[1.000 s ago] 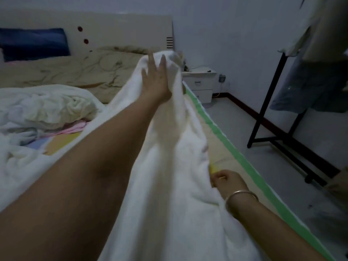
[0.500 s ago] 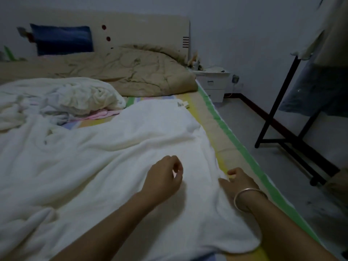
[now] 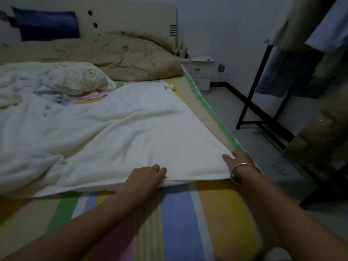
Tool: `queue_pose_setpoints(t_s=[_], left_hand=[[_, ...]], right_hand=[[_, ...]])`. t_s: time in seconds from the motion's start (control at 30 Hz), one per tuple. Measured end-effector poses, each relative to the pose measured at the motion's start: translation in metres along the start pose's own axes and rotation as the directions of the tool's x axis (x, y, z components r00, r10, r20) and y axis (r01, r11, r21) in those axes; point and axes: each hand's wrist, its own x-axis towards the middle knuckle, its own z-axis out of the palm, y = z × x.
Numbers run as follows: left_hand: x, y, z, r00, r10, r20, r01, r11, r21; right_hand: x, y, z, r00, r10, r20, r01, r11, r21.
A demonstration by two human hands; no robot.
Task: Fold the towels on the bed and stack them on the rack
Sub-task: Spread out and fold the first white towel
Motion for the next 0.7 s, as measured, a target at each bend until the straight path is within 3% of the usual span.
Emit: queue_pose_setpoints(t_s=[0.2,0.27,0.37,0.5,0.57,0.63,0.7], left_hand=[[-0.010,0.074,-0.025,0.992,0.127,-0.012,-0.127,0.976,-0.176],[-0.012,0.105,-0.029,0.984,0.118,0.130,-0.090,0.974,-0.207],[-0.017,0.137,-0.034,0.976,0.150,0.159,-0.114,0.970,-0.216],[-0.025,0.144,-0.037,0.962,0.216,0.169,-0.171,0.953,-0.250],[-0.029,0.132,-0.039,0.950,0.281,0.138,-0.220,0.912,-0.347],[-0.031,0.114,-0.046,0.943,0.267,0.200,-0.149,0.874,-0.462],[-0.028,0.095,-0.053,0.946,0.161,0.282,0.054,0.779,-0.624]], right_hand=[[-0.032,0.049,-0.052,0.997,-0.056,-0.054,0.051,0.994,-0.092],[-0.043,0.067,-0.065,0.999,-0.039,-0.037,0.034,0.992,-0.119],[-0.055,0.097,-0.077,1.000,-0.007,-0.026,0.003,0.991,-0.134],[-0.066,0.121,-0.076,1.000,0.022,-0.013,-0.023,0.992,-0.120],[-0.066,0.122,-0.070,0.999,0.014,-0.038,-0.021,0.984,-0.177],[-0.066,0.115,-0.064,0.998,0.011,-0.061,-0.026,0.969,-0.245],[-0.064,0.105,-0.060,0.997,-0.007,-0.080,-0.017,0.958,-0.286]])
